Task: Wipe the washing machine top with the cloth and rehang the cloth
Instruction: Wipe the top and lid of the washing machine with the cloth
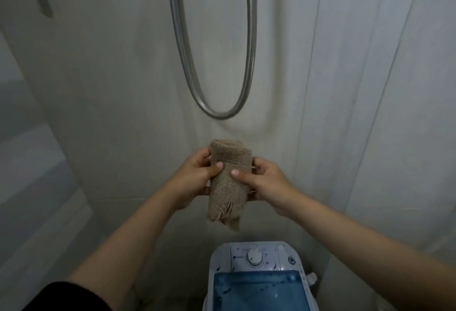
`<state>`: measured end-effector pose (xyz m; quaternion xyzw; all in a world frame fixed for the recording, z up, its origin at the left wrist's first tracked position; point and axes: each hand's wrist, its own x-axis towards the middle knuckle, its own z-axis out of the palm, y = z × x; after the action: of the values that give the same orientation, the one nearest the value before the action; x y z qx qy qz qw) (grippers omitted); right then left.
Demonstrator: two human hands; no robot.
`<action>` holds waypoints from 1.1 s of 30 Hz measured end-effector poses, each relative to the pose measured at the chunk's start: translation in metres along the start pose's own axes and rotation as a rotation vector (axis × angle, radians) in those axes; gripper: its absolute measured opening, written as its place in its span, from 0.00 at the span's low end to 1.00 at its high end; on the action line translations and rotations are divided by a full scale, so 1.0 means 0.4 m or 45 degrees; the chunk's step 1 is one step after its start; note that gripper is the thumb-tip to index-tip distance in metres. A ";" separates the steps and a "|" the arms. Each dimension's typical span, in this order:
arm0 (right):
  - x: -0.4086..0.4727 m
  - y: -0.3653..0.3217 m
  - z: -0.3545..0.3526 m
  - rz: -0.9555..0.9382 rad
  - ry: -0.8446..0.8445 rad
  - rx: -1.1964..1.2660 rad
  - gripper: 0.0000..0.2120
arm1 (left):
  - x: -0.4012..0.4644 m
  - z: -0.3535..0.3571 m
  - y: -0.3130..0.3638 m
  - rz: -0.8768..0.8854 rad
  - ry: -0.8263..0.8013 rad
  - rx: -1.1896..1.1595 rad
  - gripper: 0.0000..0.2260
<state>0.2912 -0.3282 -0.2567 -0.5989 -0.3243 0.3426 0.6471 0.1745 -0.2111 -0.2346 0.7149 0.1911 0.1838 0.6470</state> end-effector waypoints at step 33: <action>-0.321 0.293 -0.017 -0.437 0.059 -0.189 0.24 | -0.250 0.123 -0.301 -0.281 -0.328 0.028 0.09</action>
<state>0.2190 -0.4330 -0.3754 -0.5887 -0.4311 0.1886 0.6572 0.1095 -0.2932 -0.3608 0.7141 0.1860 0.0164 0.6747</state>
